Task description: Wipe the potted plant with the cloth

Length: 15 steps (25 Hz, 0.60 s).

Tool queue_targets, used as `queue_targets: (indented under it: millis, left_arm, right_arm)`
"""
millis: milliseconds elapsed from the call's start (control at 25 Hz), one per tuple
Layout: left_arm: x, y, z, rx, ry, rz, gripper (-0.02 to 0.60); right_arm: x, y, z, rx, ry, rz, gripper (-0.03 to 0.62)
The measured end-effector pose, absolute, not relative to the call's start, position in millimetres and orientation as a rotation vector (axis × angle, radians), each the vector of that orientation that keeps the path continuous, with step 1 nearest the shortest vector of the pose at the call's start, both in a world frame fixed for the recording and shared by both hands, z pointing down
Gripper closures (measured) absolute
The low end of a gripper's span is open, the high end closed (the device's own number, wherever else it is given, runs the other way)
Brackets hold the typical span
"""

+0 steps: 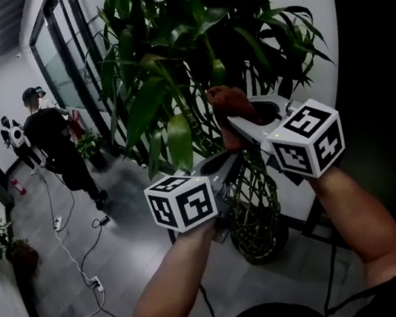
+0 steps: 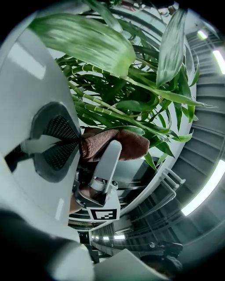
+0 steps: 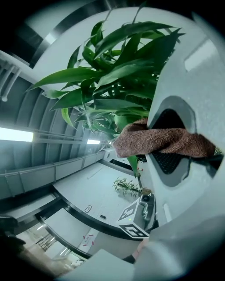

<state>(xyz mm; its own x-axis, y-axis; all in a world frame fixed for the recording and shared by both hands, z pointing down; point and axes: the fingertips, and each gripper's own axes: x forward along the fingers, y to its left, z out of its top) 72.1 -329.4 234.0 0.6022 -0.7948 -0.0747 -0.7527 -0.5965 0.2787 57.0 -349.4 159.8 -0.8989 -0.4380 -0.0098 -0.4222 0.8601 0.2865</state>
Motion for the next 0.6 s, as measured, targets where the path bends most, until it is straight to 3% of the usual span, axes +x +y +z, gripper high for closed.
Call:
queue_targets:
  millis: [600]
  left_arm:
    - [64, -326, 234, 2.633, -1.262, -0.284, 0.563]
  right_arm:
    - [62, -336, 194, 0.671, -2.913, -0.33, 0.523]
